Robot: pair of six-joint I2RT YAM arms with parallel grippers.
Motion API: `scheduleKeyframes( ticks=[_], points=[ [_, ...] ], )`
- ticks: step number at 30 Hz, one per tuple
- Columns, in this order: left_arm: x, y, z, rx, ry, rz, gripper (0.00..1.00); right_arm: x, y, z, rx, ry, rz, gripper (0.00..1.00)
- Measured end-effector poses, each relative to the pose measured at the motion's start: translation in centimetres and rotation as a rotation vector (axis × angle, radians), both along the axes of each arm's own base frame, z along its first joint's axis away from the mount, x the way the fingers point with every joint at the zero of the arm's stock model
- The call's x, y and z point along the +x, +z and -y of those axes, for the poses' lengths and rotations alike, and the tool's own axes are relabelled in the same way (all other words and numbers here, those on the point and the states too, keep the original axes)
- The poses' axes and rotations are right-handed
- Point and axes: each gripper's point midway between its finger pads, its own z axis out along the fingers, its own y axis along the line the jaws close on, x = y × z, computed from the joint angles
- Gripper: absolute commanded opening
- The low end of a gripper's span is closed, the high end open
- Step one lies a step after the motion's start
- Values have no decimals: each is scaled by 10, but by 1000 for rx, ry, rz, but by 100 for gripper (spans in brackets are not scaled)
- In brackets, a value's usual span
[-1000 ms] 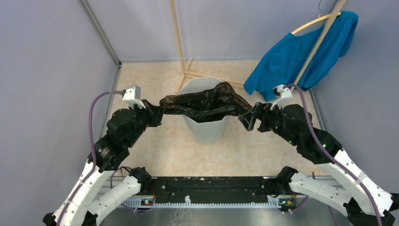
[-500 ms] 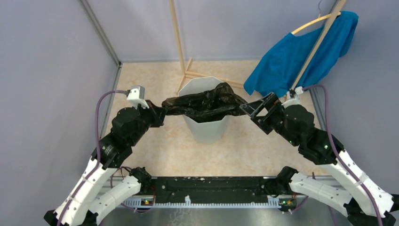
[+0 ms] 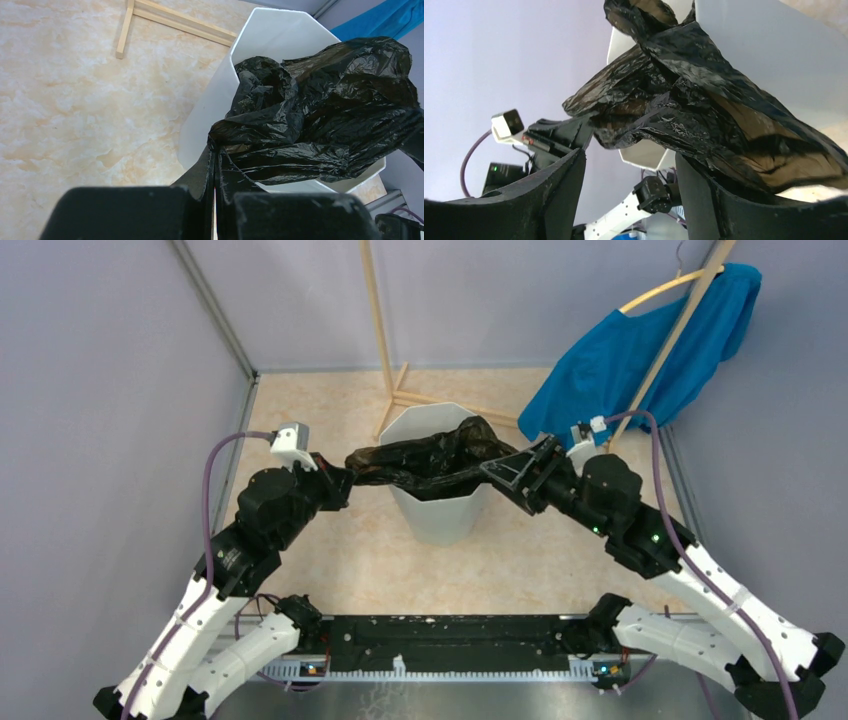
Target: Put the trash bags into the trash bin
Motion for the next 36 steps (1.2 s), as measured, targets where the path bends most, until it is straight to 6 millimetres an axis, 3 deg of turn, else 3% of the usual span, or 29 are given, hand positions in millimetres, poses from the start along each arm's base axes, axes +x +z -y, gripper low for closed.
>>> scheduleKeyframes(
  ticks=[7, 13, 18, 22, 26, 30, 36],
  points=[
    [0, 0, 1, -2, -5, 0, 0, 25, -12, -12, -33, -70, -74, 49],
    [0, -1, 2, -4, -11, 0, 0, 31, -13, -8, -23, -113, -89, 34],
    [0, -4, 5, -5, -26, -7, 7, 31, -12, -6, -24, -125, -90, 21],
    [-1, -5, 7, -5, -33, -13, 21, 29, -8, -3, -22, -120, -72, 14],
    [-1, -6, 10, -16, -41, -24, 37, 22, 0, 0, -17, -98, -40, 0],
    [-2, -10, 11, -24, -43, -48, 50, 15, 2, 0, -32, -58, -6, 0],
    [-5, -10, 13, -47, -44, -68, 64, 4, -11, 1, -93, 10, 38, 0]
  ],
)
